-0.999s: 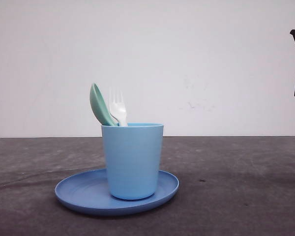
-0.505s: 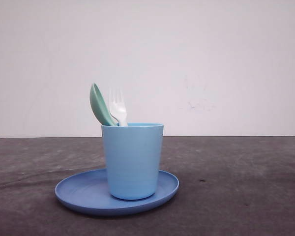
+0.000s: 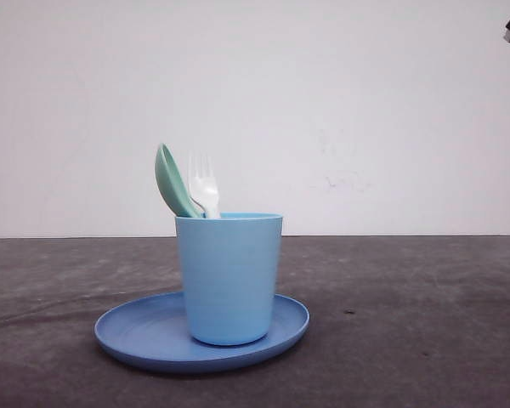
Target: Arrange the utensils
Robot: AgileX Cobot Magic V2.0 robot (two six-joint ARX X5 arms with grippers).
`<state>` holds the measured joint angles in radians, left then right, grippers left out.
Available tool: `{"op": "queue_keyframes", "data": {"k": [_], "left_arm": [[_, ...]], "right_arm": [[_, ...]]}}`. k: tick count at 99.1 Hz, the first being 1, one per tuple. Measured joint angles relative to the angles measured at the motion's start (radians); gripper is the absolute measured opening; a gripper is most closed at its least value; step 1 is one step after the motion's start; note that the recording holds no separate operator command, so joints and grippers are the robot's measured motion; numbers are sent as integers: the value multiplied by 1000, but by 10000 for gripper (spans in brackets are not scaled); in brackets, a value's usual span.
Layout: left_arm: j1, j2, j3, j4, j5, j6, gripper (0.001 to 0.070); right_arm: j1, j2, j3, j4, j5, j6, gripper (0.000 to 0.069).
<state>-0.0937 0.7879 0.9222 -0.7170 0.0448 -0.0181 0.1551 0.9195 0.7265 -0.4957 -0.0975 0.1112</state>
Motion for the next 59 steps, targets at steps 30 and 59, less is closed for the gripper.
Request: {"op": "queue_keyframes", "data": {"k": [30,59], "left_arm": [[33,-359,-369,328,-87,3,25],[39,-694,-776,459,-92,-62,25]], "right_arm": [[0,0,0,108,0,1,14],[0,0,0,216,0,1,14]]}}
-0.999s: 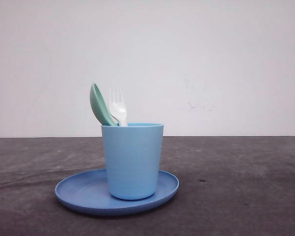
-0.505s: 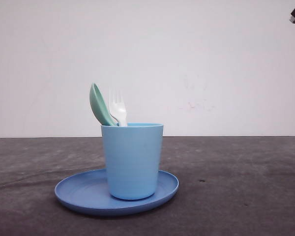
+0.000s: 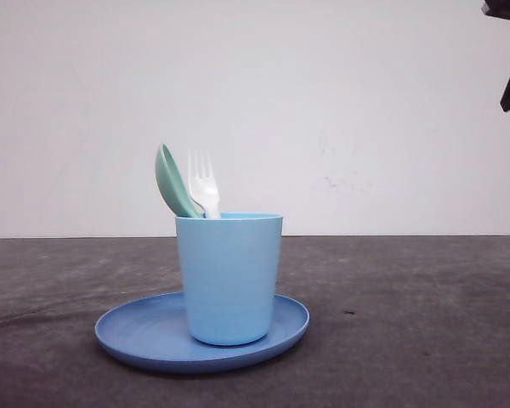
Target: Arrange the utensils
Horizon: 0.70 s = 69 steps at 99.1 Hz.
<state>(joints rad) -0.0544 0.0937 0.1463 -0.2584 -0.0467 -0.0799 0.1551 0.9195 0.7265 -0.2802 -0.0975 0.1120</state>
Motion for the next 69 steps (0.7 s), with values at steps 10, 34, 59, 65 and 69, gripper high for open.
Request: {"op": "queue_keyframes", "data": {"k": [10,34,59,65,69], "left_arm": [[0,-66,-53,1,0,-3,25],[0,-88,-114,74,5,-2,25],[0,-89,-114,74,24,-3,25],[0,-89,-114,74,24,-2,25],[0,-89,-114,74,24,-3,25]], "right_arm": [[0,0,0,38,0,0,14],[0,0,0,121,0,0,14],[0,0,0,187,0,0,14],[0,0,0,191,0,0,14],[0,0,0,192,0,0,14]]}}
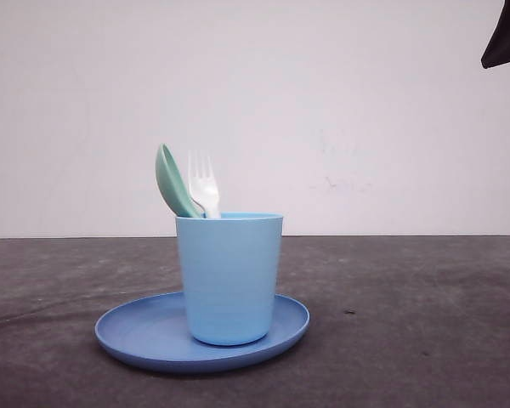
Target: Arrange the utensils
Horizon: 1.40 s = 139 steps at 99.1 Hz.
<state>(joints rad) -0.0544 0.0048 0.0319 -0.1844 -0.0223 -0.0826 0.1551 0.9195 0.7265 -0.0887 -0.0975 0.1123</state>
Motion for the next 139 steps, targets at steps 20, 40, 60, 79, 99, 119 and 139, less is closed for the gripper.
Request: {"op": "queue_keyframes", "data": {"k": [20,40,60,79,99,119,139], "left_arm": [[0,0,0,0,0,0,25],[0,0,0,0,0,0,25],[0,0,0,0,0,0,25],[0,0,0,0,0,0,25],[0,0,0,0,0,0,25],[0,0,0,0,0,0,25],[0,1,0,0,0,0,25]], "right_arm": [[0,0,0,3,0,0,14],[1,0,0,4,-3,0,14],[-18,-129,-76,51,20,-42,14],[-72,-387,-349,124,19,-70,14],[-104,-698,-624,84,19,-52,14],[-106,-909,-712,0,20,-51,14],[-110,-914,-711,-83,26,-53,14]]}}
